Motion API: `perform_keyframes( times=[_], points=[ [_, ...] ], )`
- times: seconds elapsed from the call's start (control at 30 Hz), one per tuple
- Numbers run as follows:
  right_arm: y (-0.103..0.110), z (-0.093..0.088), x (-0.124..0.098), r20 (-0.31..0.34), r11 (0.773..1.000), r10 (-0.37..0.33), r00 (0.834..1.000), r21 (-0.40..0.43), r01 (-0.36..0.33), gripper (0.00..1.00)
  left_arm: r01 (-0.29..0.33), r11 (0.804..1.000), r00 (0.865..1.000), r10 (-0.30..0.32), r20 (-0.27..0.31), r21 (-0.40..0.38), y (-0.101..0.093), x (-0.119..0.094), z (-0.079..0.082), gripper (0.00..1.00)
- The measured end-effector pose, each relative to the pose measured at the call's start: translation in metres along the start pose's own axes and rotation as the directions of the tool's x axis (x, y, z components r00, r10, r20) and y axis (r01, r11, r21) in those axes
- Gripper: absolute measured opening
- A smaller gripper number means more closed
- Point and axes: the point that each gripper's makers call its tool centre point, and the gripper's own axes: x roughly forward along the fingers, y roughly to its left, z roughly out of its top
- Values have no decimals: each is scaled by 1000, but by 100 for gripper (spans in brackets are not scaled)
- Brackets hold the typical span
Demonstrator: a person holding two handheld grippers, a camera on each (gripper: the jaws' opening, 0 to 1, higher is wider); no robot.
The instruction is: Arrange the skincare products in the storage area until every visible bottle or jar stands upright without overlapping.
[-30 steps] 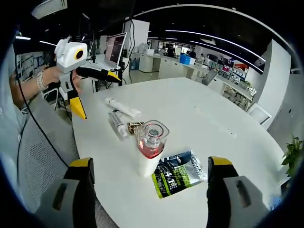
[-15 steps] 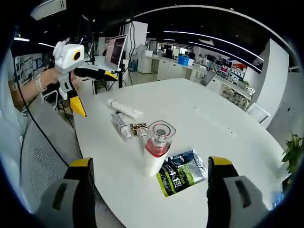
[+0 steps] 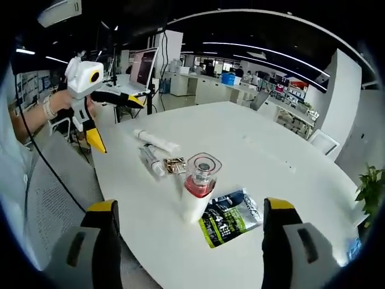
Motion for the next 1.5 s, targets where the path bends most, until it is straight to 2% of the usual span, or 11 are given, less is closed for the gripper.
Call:
perform_keyframes(
  times=[0.07,0.13,0.37,0.5,0.8,0.97,1.27,1.4,1.5],
  points=[
    [0,1,1,13,1000,-3,1000,8,2,99,4,1000,1000,-4,-7,2,0,0,-1,97],
    [-4,-4,2,-2,996,-25,1000,83,25,96,7,1000,1000,-6,-18,6,1,1,-4,97],
    [-6,-9,1,-10,997,-8,1000,83,9,85,20,1000,999,-20,-30,14,2,5,-7,97],
    [-7,-17,3,-41,995,13,999,100,-9,83,26,1000,999,-26,-35,8,1,8,-9,97],
    [2,-22,7,-39,990,59,997,130,-54,77,55,998,996,-55,-64,5,0,18,-18,97],
    [3,-22,8,-31,990,62,998,126,-58,75,76,997,990,-74,-118,15,0,25,-31,97],
    [1,-29,15,-56,990,60,997,131,-52,79,116,993,980,-110,-168,24,5,41,-44,97],
    [2,-31,17,-61,987,70,996,147,-60,82,152,987,966,-138,-220,46,4,46,-54,88],
    [3,-33,19,-62,986,75,995,154,-65,79,160,986,963,-146,-227,47,5,52,-56,88]
  ],
)
